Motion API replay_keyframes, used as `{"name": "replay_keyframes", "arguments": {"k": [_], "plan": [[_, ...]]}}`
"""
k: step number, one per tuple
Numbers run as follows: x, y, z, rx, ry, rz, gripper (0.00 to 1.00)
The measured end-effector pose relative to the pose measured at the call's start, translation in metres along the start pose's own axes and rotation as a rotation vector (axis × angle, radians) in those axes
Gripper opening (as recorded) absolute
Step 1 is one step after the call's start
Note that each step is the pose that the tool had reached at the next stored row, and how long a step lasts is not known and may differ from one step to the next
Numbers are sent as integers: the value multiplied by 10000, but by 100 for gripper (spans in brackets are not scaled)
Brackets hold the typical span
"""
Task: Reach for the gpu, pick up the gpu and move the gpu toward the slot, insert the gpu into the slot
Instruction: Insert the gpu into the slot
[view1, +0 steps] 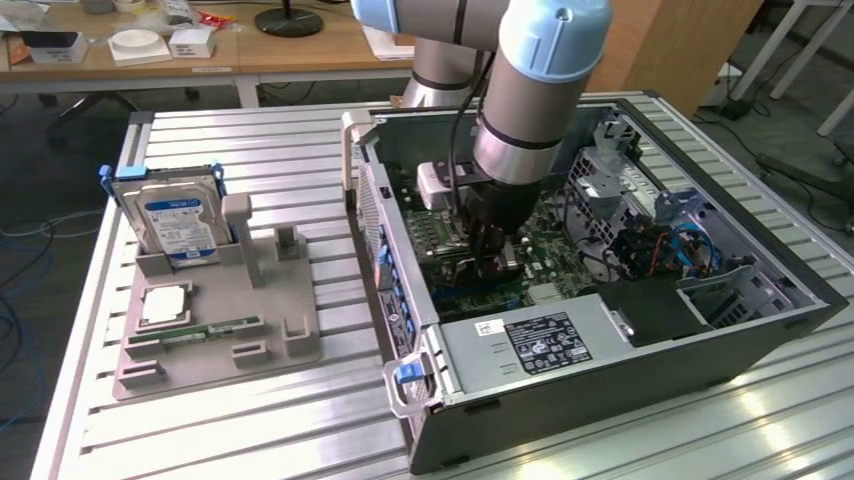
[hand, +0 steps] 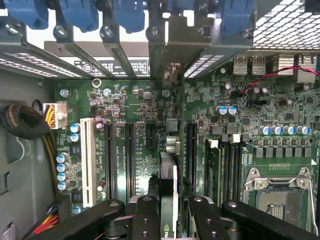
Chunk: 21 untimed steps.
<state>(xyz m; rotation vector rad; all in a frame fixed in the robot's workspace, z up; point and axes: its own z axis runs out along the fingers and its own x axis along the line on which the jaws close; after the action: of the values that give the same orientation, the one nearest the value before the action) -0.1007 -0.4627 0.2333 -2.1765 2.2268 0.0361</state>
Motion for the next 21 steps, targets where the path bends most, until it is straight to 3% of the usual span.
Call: {"name": "replay_keyframes", "arguments": {"k": [21], "plan": [[0, -1, 19, 3, -22, 0, 27]]}}
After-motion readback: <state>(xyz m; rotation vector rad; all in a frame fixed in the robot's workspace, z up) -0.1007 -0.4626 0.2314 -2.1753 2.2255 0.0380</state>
